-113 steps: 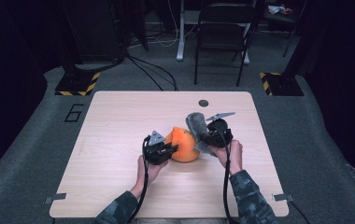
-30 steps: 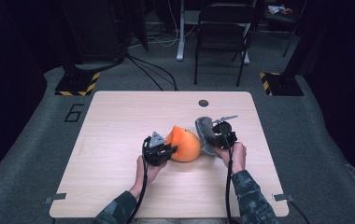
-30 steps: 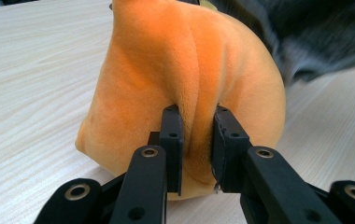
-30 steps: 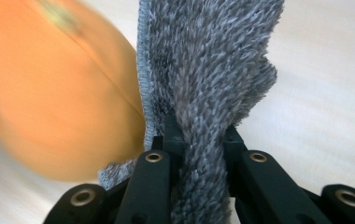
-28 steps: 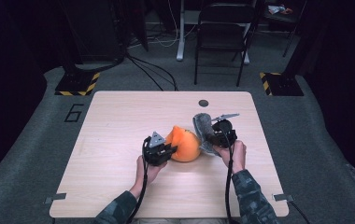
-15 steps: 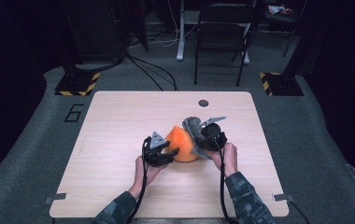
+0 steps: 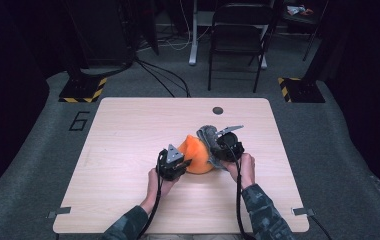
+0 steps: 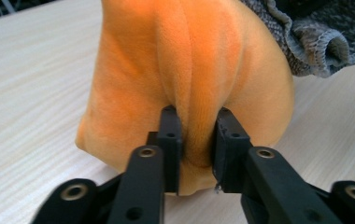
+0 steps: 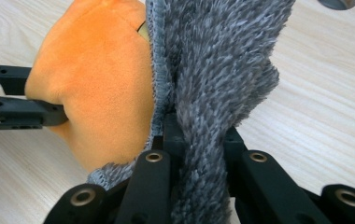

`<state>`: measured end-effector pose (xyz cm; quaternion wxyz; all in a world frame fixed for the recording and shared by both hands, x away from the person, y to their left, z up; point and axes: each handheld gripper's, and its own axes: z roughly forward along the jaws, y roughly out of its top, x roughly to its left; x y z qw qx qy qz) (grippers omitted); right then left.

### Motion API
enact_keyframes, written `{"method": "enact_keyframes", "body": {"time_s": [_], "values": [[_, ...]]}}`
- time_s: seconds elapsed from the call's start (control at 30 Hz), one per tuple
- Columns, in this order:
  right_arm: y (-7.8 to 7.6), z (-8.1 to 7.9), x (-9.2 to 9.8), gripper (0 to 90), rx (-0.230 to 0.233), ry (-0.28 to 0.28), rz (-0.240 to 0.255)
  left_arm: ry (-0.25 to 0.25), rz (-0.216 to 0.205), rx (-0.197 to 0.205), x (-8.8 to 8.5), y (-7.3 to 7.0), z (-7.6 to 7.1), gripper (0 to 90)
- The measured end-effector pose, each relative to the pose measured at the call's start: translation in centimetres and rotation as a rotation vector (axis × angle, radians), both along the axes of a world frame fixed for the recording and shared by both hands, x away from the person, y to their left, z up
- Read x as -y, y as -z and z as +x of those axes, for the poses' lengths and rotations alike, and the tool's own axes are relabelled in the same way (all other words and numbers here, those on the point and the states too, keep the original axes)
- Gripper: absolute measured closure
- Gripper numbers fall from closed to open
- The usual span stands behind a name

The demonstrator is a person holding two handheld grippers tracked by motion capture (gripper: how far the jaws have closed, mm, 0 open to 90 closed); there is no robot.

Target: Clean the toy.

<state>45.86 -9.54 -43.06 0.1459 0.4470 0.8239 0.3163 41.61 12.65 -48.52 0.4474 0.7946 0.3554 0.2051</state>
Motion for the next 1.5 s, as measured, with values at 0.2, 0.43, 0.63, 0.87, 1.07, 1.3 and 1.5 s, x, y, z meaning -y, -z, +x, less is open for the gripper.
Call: {"method": "enact_keyframes", "body": {"time_s": [0.2,0.43,0.63,0.87,1.07,1.3,1.5], "values": [[-2.4,-0.5,0.3,79.1,0.043,0.007,0.045,-0.01,-0.044,-0.006,-0.1,-1.2,-0.2,79.3],[-4.9,-2.4,-1.5,79.0,0.115,-0.082,0.075,0.011,-0.078,-0.023,0.5,-2.0,-0.8,79.0],[-3.3,-2.6,-3.9,79.1,0.125,-0.111,-0.013,0.022,-0.062,-0.038,0.7,-1.2,-0.8,78.6],[-2.5,-1.6,-2.4,79.1,0.088,-0.065,0.002,0.029,-0.07,-0.046,0.5,-1.0,-0.4,77.9],[-2.0,-1.2,-1.5,79.1,0.08,-0.033,-0.031,0.029,-0.074,-0.054,0.3,-0.9,-0.3,77.3],[-1.1,-0.3,-0.2,79.1,0.027,0.006,-0.018,0.027,-0.082,-0.058,0.1,-0.8,-0.1,77.0],[0.2,0.3,0.9,79.1,-0.003,0.041,-0.041,0.027,-0.082,-0.063,0.0,-0.8,0.0,76.8]]}}
